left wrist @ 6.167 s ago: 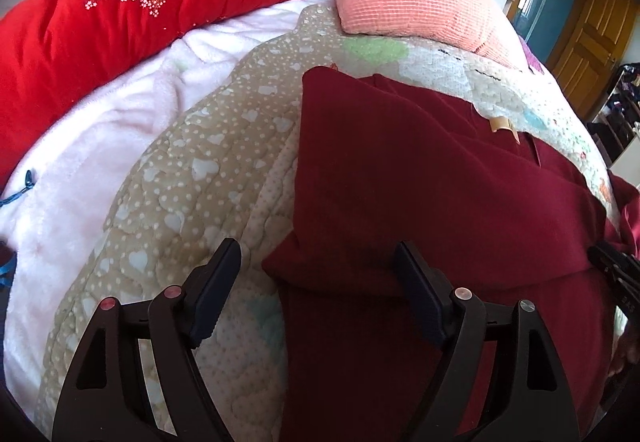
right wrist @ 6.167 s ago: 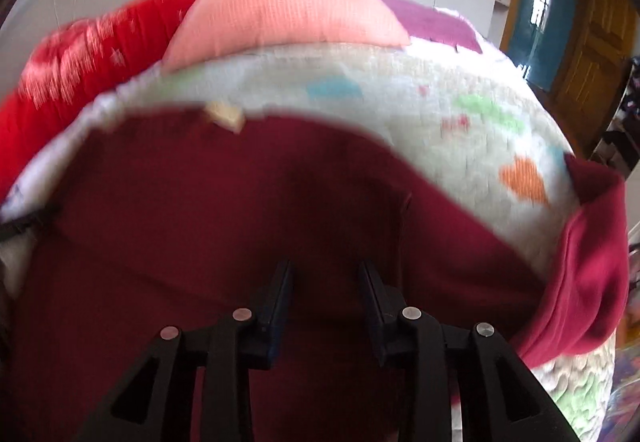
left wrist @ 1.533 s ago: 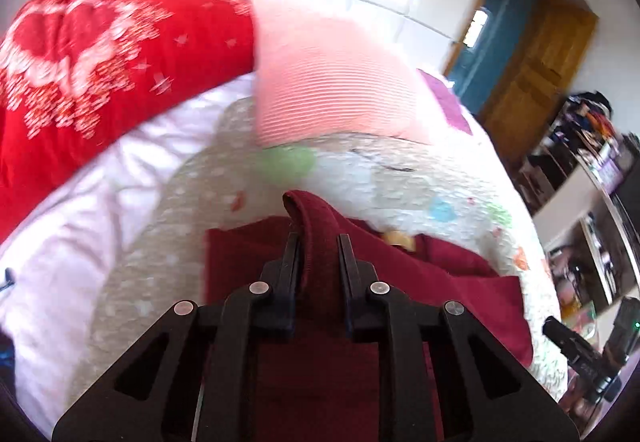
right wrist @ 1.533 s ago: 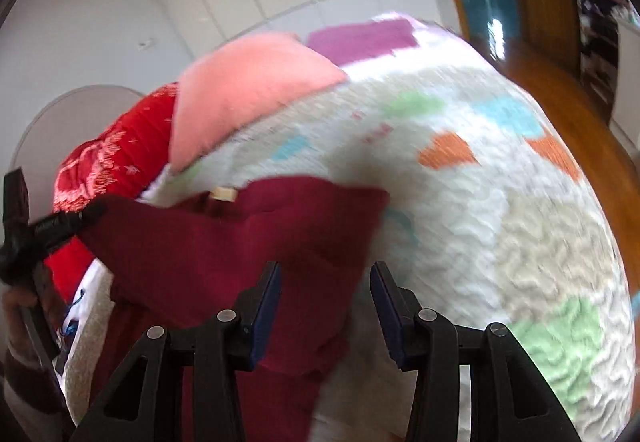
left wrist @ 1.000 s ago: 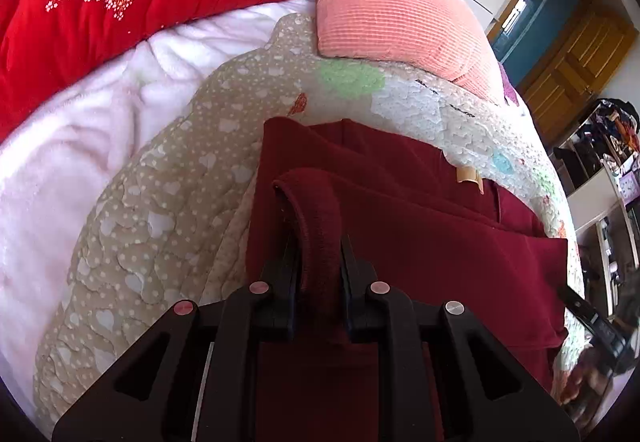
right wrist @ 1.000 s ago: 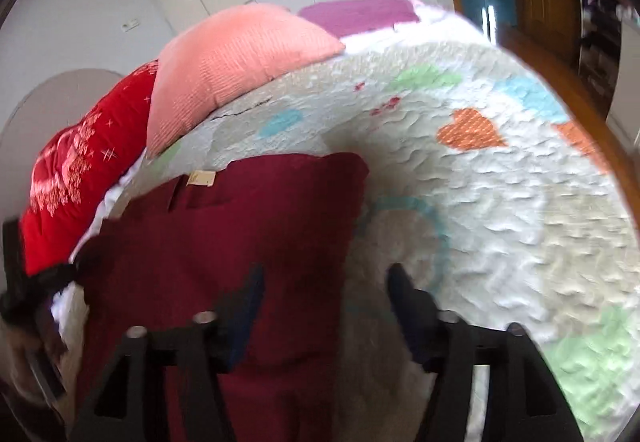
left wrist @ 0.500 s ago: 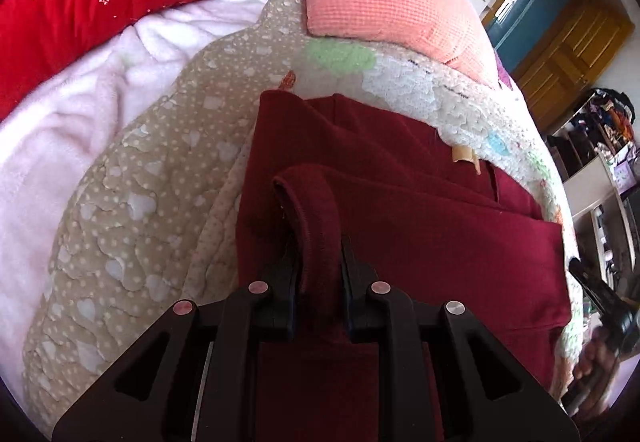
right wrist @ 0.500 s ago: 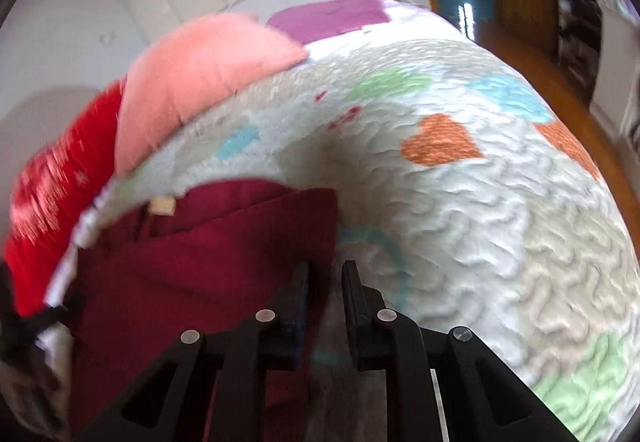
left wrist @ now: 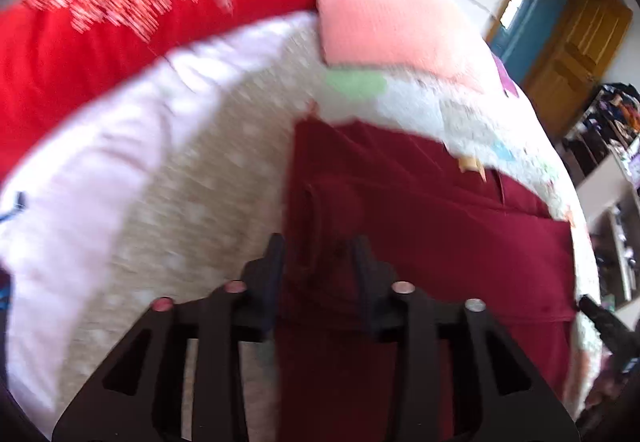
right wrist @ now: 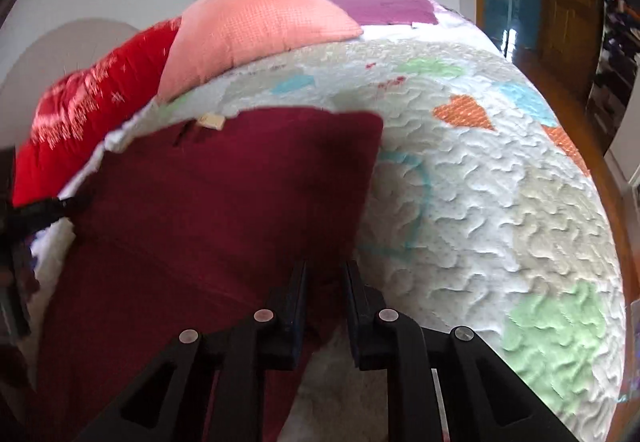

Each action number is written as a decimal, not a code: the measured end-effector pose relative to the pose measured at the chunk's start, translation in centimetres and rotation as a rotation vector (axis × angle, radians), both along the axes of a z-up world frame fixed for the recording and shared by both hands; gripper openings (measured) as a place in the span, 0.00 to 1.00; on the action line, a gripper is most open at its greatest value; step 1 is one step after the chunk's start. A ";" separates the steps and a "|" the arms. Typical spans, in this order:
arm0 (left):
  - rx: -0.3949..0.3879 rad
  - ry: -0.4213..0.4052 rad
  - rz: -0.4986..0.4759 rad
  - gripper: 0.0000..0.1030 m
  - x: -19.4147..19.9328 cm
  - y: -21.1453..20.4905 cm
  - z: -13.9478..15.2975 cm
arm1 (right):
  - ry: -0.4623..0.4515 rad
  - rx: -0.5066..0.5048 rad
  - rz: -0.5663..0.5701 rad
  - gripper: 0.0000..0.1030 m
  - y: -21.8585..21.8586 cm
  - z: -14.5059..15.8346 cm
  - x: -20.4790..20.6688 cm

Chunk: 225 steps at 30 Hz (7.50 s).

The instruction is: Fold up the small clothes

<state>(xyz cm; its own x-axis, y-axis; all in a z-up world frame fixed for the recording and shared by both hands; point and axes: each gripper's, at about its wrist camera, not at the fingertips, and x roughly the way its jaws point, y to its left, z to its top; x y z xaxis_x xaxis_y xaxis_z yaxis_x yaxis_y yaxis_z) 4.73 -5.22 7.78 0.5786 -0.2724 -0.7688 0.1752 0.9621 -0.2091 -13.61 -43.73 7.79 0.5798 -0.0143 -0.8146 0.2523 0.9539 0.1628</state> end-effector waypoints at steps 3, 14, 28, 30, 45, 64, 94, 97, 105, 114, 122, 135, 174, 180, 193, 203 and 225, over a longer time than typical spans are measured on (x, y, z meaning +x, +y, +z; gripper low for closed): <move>-0.053 -0.010 0.016 0.53 -0.4 0.5 0.0 | -0.075 0.012 -0.001 0.18 0.7 1.8 0.0; 0.027 0.074 0.047 0.56 0.2 0.1 -3.6 | 0.026 -0.046 -0.027 0.23 1.7 -0.5 2.6; 0.089 0.028 0.036 0.56 -8.2 0.8 -1.7 | -0.009 -0.034 -0.006 0.41 3.5 2.3 -3.7; 0.086 0.030 0.045 0.56 -9.4 1.2 -1.7 | -0.025 -0.012 0.012 0.47 4.4 3.0 -5.6; 0.109 0.030 0.044 0.56 -16.6 3.2 -1.4 | 0.018 0.139 0.007 0.48 7.7 0.7 -15.2; 0.057 0.116 0.039 0.60 -22.3 7.1 -4.0 | -0.016 0.246 0.105 0.08 10.6 -1.2 -20.1; 0.015 0.153 0.000 0.63 -26.1 8.3 -3.8 | 0.020 0.356 0.201 0.53 10.8 -0.3 -25.3; 0.025 0.155 0.001 0.63 -26.1 8.2 -3.8 | 0.015 0.360 0.205 0.53 11.0 -0.4 -25.2; 0.027 0.175 -0.004 0.63 -26.3 8.1 -3.8 | 0.009 0.400 0.204 0.55 10.6 -0.9 -24.9; -0.033 0.215 -0.031 0.75 -26.2 7.7 -4.0 | -0.043 0.443 0.254 0.60 10.5 -1.4 -25.0; 0.018 0.187 -0.085 0.33 -26.2 7.2 -3.8 | -0.094 0.483 0.351 0.46 11.3 -1.8 -24.4; -0.255 0.161 -0.137 0.07 -23.3 8.3 1.1 | -0.302 0.705 0.362 0.10 8.1 1.6 -22.2; -0.159 0.079 -0.075 0.77 7.7 -3.4 0.2 | -0.222 0.187 0.000 0.66 -4.0 2.3 9.4; 0.013 0.062 -0.024 0.77 9.8 -5.6 -2.4 | -0.167 0.002 0.021 0.08 -2.5 0.5 12.9; -0.055 0.058 0.039 0.77 10.1 -3.2 -1.5 | -0.178 0.040 -0.004 0.29 -2.5 3.0 9.9; -0.016 0.168 0.160 0.78 14.1 -3.1 -4.5 | -0.060 0.022 -0.017 0.29 -0.5 -0.1 14.5; 0.095 -0.032 0.032 0.78 1.1 -0.8 0.3 | 0.018 0.018 -0.060 0.40 0.0 0.0 5.6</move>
